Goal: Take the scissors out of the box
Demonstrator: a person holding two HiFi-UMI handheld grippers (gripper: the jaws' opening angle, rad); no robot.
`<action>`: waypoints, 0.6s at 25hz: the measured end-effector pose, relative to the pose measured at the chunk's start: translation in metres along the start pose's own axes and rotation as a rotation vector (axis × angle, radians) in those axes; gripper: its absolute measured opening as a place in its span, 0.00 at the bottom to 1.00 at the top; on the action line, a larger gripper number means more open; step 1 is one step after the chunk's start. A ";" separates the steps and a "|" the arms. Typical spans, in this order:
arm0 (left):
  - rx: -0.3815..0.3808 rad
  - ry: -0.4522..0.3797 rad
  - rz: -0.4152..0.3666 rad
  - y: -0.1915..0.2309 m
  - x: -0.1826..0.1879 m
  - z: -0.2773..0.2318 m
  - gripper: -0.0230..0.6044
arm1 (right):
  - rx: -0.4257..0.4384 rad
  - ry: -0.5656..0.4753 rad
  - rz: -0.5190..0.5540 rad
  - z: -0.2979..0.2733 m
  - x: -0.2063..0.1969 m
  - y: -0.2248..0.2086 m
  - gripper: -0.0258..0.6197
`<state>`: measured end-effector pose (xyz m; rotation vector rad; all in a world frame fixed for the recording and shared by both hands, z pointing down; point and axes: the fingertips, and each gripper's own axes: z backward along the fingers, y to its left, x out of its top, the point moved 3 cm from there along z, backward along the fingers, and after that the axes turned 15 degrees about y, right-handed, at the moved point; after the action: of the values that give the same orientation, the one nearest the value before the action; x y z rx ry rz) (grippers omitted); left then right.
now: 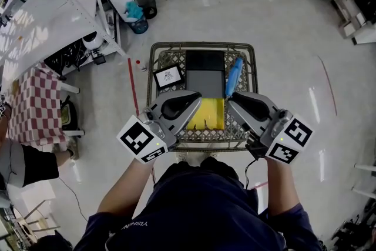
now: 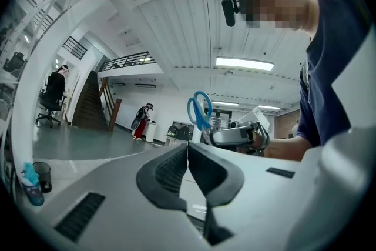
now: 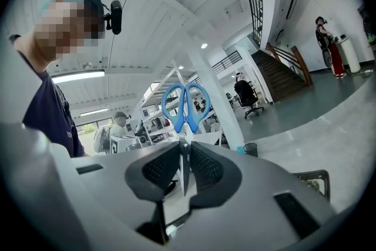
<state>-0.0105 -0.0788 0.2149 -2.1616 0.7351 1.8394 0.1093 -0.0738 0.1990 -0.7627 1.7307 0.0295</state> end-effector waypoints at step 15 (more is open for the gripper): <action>0.004 -0.006 0.003 0.001 0.000 -0.003 0.08 | -0.011 0.017 -0.010 0.001 -0.003 -0.007 0.15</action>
<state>-0.0084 -0.0808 0.2158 -2.1528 0.7408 1.8430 0.1135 -0.0772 0.2043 -0.7818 1.7442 0.0261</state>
